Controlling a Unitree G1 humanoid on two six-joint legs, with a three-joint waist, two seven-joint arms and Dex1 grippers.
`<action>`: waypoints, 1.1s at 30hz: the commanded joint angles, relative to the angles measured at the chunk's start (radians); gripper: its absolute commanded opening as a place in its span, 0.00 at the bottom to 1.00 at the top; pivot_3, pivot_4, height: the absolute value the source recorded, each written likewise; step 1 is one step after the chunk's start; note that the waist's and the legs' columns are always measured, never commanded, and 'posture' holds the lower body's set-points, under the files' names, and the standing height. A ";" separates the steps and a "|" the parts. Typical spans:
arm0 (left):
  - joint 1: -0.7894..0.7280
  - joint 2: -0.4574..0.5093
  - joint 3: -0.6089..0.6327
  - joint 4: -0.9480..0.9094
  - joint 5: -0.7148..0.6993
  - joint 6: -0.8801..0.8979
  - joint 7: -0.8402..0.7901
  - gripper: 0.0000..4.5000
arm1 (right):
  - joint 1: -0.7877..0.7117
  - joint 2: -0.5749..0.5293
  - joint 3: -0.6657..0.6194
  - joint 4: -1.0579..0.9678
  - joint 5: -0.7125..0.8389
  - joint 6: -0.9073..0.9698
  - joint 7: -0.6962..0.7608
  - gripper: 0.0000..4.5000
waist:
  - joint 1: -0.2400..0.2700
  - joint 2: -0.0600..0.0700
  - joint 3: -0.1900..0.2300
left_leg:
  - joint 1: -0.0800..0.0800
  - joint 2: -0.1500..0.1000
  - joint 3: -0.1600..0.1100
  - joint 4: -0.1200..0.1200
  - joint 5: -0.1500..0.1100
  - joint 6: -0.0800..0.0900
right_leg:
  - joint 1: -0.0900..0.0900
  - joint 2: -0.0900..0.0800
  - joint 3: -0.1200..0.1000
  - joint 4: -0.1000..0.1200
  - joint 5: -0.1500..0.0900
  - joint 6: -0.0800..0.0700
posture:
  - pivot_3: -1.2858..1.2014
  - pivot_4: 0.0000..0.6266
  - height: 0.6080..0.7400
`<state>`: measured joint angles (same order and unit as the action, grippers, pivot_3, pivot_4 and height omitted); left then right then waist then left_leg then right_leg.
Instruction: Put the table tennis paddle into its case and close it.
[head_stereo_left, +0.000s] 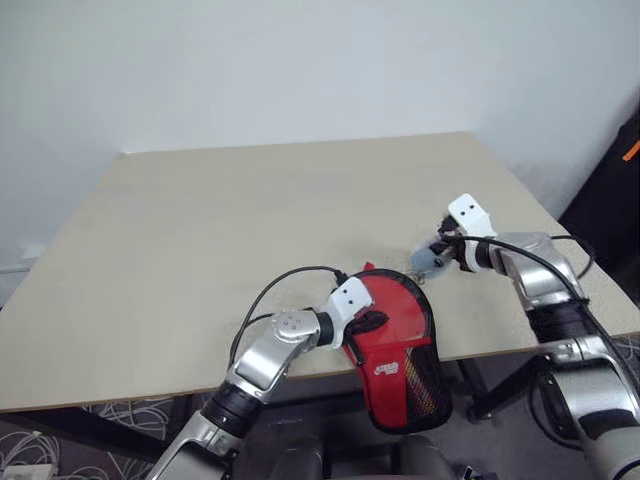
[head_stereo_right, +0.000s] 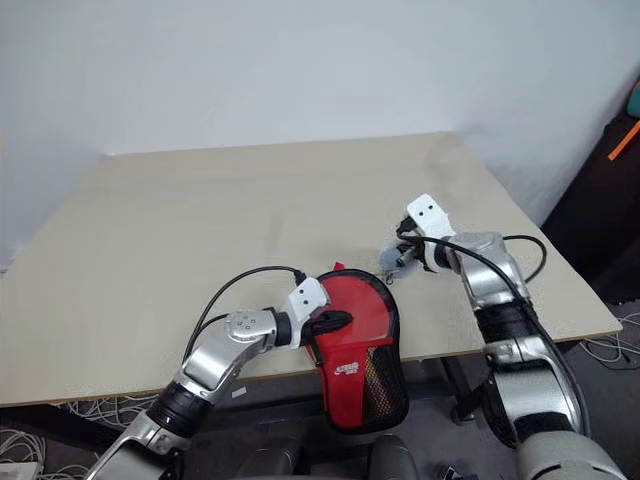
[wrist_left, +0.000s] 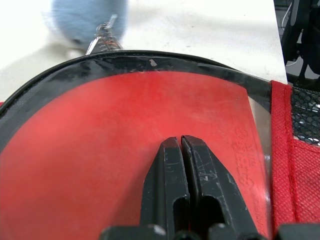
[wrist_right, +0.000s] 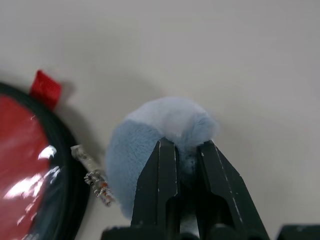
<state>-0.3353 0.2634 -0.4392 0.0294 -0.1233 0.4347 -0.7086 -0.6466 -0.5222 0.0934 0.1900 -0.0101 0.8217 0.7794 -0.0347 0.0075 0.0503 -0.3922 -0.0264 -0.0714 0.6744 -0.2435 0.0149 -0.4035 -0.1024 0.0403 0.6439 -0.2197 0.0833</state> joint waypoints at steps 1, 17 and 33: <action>0.011 0.013 -0.016 0.067 0.037 0.017 -0.005 0.00 | 0.046 -0.071 -0.074 -0.181 0.058 0.087 0.015 0.00 | 0.007 0.000 0.000 | 0.000 0.000 0.001 0.000 0.000 0.000 | 0.000 0.000 0.000 0.000 0.000 0.000 | 0.52 0.00 0.68; -0.020 0.010 -0.020 0.121 0.040 -0.011 -0.036 0.00 | 0.330 -0.309 -0.209 -0.437 0.271 0.099 0.116 0.00 | 0.034 -0.001 0.000 | 0.000 0.001 0.003 0.002 -0.001 0.001 | 0.001 0.000 0.001 -0.003 -0.001 0.001 | 0.52 0.00 0.68; -0.057 0.003 -0.019 0.172 0.048 -0.030 -0.054 0.00 | 0.573 -0.522 -0.193 -0.516 0.343 -0.143 0.326 0.00 | 0.045 -0.003 0.000 | 0.000 0.002 0.004 0.004 -0.002 0.002 | 0.002 0.000 0.000 -0.004 -0.002 0.002 | 0.52 0.00 0.68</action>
<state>-0.4024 0.2471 -0.4537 0.1388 -0.1172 0.3806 -0.7672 -0.0842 -1.0105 -0.0645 -0.3088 0.3326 0.7028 1.0809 0.0104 0.0044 0.0503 -0.3927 -0.0248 -0.0680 0.6782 -0.2453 0.0174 -0.4011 -0.1027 0.0405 0.6403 -0.2213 0.0849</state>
